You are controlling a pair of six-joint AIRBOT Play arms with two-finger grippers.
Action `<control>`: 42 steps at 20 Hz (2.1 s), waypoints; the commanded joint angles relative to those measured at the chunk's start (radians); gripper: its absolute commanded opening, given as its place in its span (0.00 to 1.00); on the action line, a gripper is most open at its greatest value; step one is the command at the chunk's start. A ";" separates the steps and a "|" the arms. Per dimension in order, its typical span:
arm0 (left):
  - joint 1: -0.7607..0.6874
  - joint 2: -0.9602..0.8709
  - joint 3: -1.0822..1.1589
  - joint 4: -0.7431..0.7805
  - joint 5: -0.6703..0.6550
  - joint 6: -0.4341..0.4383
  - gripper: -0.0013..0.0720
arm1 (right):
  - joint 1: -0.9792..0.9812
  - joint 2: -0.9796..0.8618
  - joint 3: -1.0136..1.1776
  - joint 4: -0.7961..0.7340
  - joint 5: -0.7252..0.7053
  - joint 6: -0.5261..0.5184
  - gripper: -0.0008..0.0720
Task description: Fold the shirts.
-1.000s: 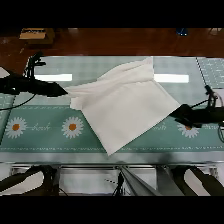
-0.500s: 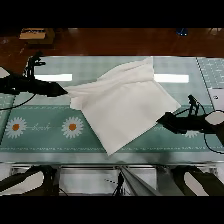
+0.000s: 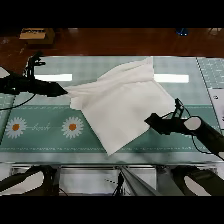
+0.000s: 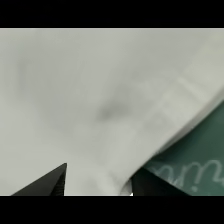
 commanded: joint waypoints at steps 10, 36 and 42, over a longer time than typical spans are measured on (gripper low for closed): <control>0.050 0.027 0.178 0.000 0.027 -0.037 0.05 | 0.126 0.220 0.250 0.119 -0.255 -0.124 0.04; 0.193 0.628 0.710 0.308 -0.292 -0.393 0.05 | -0.475 0.371 1.124 -0.262 1.057 -0.056 0.04; 0.139 0.476 0.300 0.307 -0.294 -0.372 0.05 | -0.472 0.120 1.076 -0.356 1.179 -0.194 0.04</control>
